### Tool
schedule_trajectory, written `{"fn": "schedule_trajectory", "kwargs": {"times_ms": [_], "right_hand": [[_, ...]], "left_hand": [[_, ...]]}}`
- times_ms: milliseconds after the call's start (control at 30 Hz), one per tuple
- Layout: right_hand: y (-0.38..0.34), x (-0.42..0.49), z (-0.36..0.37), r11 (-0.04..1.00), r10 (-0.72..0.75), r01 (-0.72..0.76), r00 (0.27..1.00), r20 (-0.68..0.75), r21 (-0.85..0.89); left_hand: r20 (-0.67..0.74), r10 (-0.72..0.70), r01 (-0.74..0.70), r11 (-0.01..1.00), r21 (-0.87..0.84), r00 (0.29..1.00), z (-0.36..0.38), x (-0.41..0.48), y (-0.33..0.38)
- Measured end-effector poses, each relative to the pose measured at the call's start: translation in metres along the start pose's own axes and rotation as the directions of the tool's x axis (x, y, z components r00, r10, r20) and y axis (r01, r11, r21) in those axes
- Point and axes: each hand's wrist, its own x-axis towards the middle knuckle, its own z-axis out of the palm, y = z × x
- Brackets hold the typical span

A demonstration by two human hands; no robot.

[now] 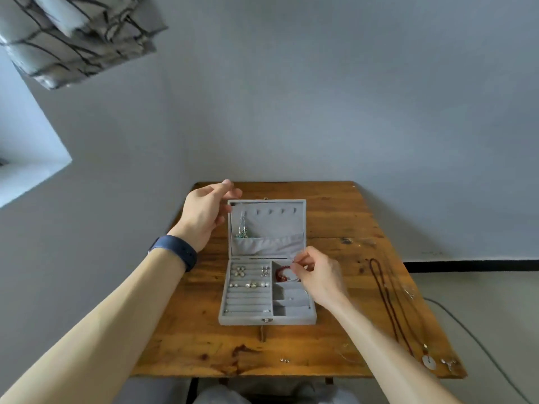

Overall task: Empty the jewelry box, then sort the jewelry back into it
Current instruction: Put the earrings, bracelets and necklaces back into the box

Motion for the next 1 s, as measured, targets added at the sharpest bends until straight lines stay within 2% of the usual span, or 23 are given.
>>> {"fn": "schedule_trajectory", "kwargs": {"times_ms": [167, 333, 500, 600, 700, 833, 900, 933, 1000], "right_hand": [[-0.023, 0.073, 0.023, 0.985, -0.140, 0.140, 0.990, 0.003, -0.106], [-0.031, 0.110, 0.046, 0.952, -0.230, 0.231, 0.973, 0.030, -0.200], [-0.025, 0.122, 0.061, 0.904, -0.221, 0.244, 0.970, 0.104, -0.351], [-0.022, 0.125, 0.063, 0.897, -0.175, 0.211, 0.976, 0.126, -0.389], [-0.019, 0.125, 0.067, 0.869, -0.181, 0.249, 0.964, 0.193, -0.427], [-0.015, 0.125, 0.067, 0.866, -0.212, 0.291, 0.950, 0.229, -0.407], [-0.015, 0.124, 0.063, 0.893, -0.224, 0.271, 0.960, 0.168, -0.359], [-0.019, 0.122, 0.058, 0.928, -0.220, 0.241, 0.970, 0.105, -0.284], [-0.031, 0.116, 0.047, 0.982, -0.187, 0.186, 0.982, -0.025, -0.021]], "left_hand": [[-0.018, 0.098, -0.098, 0.995, 0.031, 0.995, -0.011, 0.021, 0.032], [-0.013, 0.181, -0.177, 0.973, 0.149, 0.983, -0.007, 0.037, 0.043], [0.016, 0.210, -0.209, 0.960, 0.184, 0.978, 0.004, 0.046, 0.031], [0.035, 0.200, -0.203, 0.956, 0.212, 0.979, 0.011, 0.049, 0.018], [0.059, 0.195, -0.204, 0.952, 0.229, 0.979, 0.018, 0.051, 0.009], [0.123, 0.161, -0.190, 0.939, 0.285, 0.979, 0.021, 0.055, 0.002], [0.150, 0.143, -0.184, 0.932, 0.312, 0.978, 0.020, 0.057, 0.000], [0.159, 0.136, -0.181, 0.932, 0.314, 0.978, 0.020, 0.058, -0.002], [0.168, 0.126, -0.176, 0.928, 0.330, 0.978, 0.017, 0.060, -0.006]]}}
